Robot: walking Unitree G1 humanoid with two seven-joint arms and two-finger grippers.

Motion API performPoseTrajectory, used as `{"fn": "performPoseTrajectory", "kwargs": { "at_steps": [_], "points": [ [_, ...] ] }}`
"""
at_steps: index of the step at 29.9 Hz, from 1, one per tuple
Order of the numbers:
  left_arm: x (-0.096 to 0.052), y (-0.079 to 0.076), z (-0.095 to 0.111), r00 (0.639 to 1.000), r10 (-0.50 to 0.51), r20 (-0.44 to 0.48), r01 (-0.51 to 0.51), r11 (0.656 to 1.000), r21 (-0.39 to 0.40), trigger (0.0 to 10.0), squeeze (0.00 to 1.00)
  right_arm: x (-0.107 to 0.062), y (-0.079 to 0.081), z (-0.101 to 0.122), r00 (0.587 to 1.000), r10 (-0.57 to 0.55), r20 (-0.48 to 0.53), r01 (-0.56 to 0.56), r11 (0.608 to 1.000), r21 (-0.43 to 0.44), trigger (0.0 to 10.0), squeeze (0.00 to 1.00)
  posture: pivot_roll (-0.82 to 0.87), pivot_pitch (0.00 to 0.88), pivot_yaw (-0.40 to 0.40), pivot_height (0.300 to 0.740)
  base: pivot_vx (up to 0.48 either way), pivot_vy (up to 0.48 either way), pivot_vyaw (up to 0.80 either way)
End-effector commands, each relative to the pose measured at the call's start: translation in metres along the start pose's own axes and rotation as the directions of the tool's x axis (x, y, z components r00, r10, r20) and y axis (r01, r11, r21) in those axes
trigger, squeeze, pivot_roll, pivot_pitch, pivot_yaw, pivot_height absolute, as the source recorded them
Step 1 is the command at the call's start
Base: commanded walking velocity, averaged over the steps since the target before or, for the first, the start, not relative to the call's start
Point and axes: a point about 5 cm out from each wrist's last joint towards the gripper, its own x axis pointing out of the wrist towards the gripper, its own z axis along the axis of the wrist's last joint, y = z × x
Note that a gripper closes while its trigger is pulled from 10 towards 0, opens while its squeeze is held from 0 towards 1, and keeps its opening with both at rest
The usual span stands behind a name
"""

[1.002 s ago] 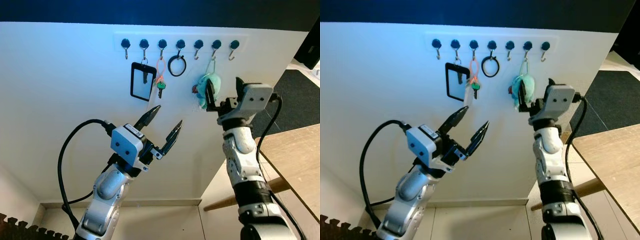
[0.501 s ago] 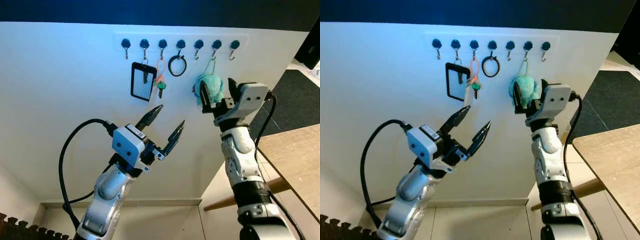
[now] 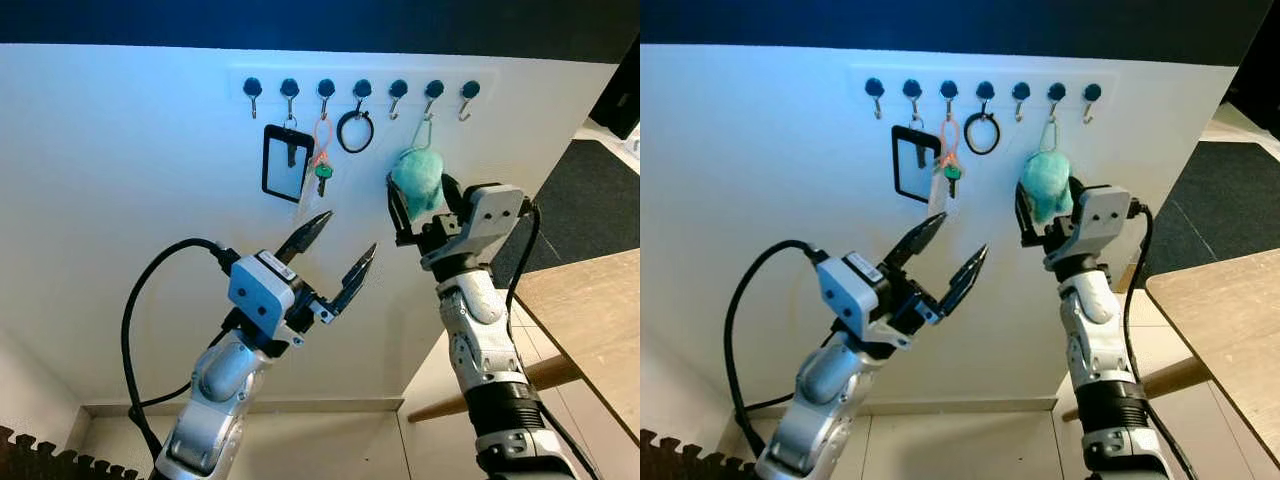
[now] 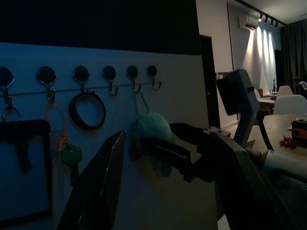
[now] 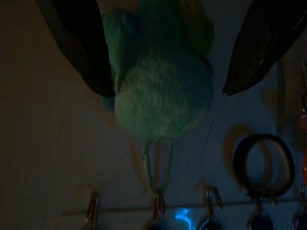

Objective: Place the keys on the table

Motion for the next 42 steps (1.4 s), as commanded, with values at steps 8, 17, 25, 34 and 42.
{"fn": "performPoseTrajectory", "kwargs": {
  "at_steps": [8,17,25,34,42],
  "points": [
    [0.006,-0.003,0.004,1.000,-0.012,0.013,0.012,1.000,-0.021,10.0,0.00,0.006,-0.011,0.006,0.998,-0.061,0.014,0.061,0.998,-0.032,10.0,0.00,0.07,0.069,-0.037,0.740,0.000,0.000,0.00],
    [0.007,0.002,0.006,1.000,0.011,0.019,-0.011,1.000,-0.010,10.0,0.00,0.009,-0.017,-0.004,0.992,-0.105,-0.076,0.105,0.994,-0.010,10.0,0.00,0.07,0.075,-0.039,0.740,0.000,0.000,0.00],
    [0.007,0.002,0.006,1.000,0.017,0.017,-0.017,1.000,-0.006,10.0,0.00,0.015,-0.017,-0.005,0.992,-0.076,-0.101,0.076,0.997,-0.006,10.0,0.00,0.07,0.075,-0.039,0.740,0.000,0.000,0.00],
    [0.007,0.004,0.006,1.000,0.023,0.014,-0.023,1.000,0.004,10.0,0.00,0.022,-0.014,-0.002,0.994,-0.034,-0.103,0.032,0.999,-0.020,10.0,1.00,0.07,0.076,-0.041,0.740,0.000,0.000,0.00],
    [0.007,0.005,0.005,1.000,0.023,0.007,-0.023,1.000,0.012,10.0,0.00,0.023,-0.011,-0.008,0.987,-0.024,-0.158,0.019,0.999,-0.030,10.0,0.00,0.07,0.073,-0.042,0.740,0.000,0.000,0.00]
  ]
}}
